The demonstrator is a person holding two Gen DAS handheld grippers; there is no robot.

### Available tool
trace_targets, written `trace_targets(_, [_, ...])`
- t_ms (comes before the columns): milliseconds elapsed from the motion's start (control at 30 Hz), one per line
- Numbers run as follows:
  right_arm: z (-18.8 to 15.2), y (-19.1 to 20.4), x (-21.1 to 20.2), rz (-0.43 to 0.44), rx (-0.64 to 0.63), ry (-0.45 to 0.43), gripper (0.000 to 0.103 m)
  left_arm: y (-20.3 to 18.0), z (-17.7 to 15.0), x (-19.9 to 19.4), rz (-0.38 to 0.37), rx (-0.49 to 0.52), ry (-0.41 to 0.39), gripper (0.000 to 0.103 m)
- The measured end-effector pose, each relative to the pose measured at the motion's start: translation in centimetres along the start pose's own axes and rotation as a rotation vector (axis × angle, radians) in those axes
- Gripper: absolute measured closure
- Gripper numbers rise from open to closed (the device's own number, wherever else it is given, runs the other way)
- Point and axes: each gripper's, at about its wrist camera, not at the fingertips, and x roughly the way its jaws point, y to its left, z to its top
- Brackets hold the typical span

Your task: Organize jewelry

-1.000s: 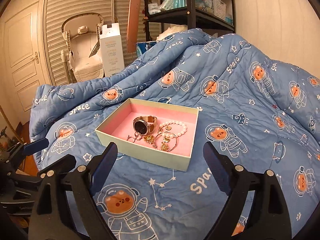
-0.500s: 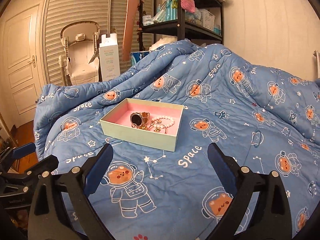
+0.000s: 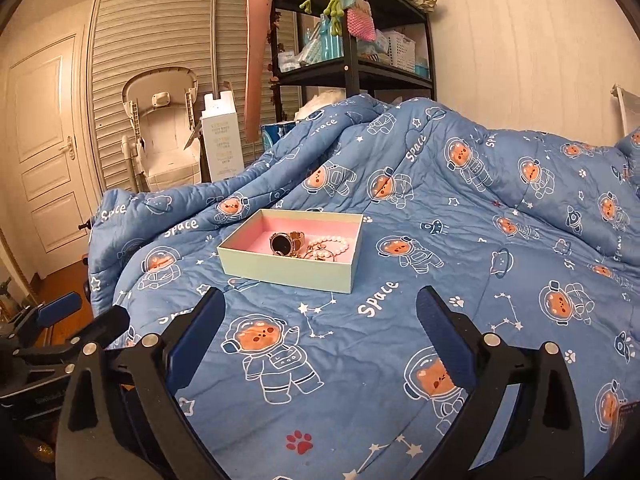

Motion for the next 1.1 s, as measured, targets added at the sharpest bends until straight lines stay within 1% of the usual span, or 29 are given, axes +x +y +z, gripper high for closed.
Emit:
trace_targets(100, [-0.15,0.32,-0.22,-0.003,-0.017,-0.002,0.007,-0.08,-0.08,-0.01,-0.015,0.003,0.004,0.007])
trace_targets(433, [-0.43,0.45,0.06,-0.012,-0.028,0.011,0.007,0.25,-0.31,0.06,0.005,-0.014,0.011,0.007])
trace_targets(1100, [-0.57,0.31,0.14,-0.02,-0.03,0.006,0.007,0.43,-0.25,-0.19,0.017,-0.018,0.002,0.007])
